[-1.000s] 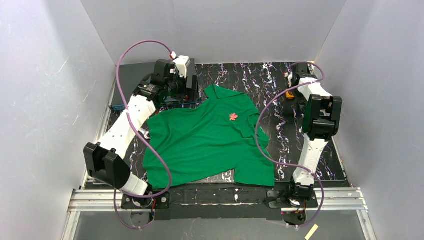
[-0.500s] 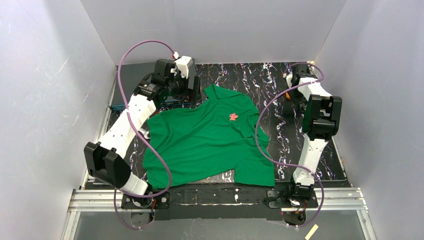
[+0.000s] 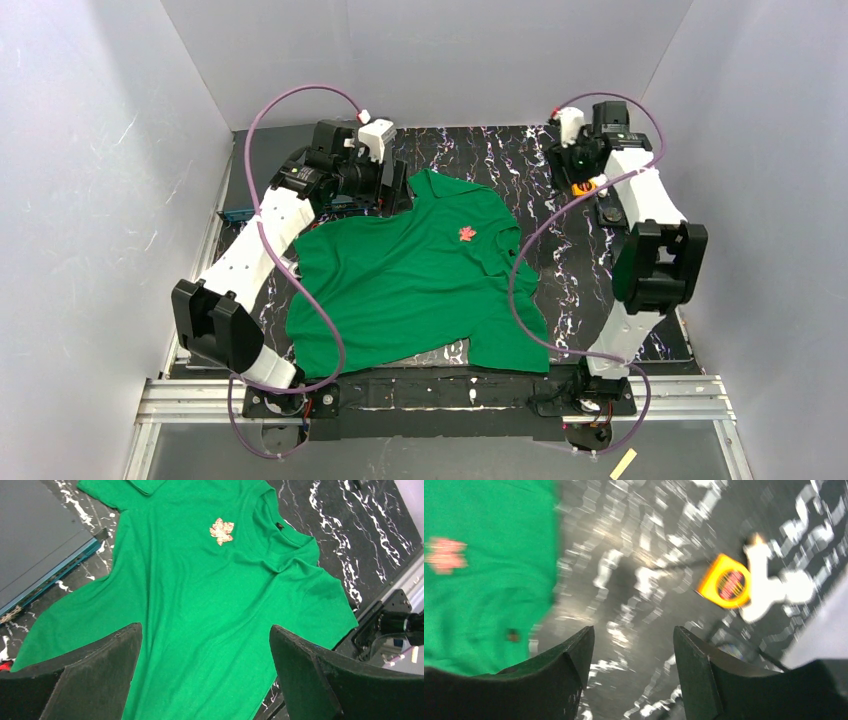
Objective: Remove the brooch from the garment
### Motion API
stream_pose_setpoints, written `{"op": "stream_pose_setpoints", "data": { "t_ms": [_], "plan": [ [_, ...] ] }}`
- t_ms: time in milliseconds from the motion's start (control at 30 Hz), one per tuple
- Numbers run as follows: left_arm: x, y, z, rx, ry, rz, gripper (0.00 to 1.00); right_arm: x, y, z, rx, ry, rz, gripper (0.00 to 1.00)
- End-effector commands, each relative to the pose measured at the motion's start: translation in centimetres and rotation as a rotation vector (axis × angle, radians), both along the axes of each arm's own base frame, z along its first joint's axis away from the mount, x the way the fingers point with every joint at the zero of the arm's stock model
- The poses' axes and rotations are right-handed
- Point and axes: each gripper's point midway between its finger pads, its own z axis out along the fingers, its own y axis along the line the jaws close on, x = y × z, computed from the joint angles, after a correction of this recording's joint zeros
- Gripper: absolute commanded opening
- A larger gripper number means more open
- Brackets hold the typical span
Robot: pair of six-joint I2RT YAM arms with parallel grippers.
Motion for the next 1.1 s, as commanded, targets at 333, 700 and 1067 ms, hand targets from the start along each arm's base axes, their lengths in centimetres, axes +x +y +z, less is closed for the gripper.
{"op": "stream_pose_setpoints", "data": {
  "t_ms": [333, 700, 1067],
  "plan": [
    [-3.9, -0.1, -1.6, -0.015, 0.044, -0.149, 0.98, -8.3, 21.5, -1.6, 0.515, 0.248, 0.348, 0.54],
    [-3.6, -0.5, -1.9, -0.022, 0.049, -0.170, 0.98, -9.0, 21.9, -7.4, 0.521, 0.382, 0.289, 0.50],
    [-3.2, -0.9, -1.2, -0.038, 0.027, -0.166, 0.98, -8.0, 21.9, -9.9, 0.501, 0.409, 0.240, 0.52]
  ]
}}
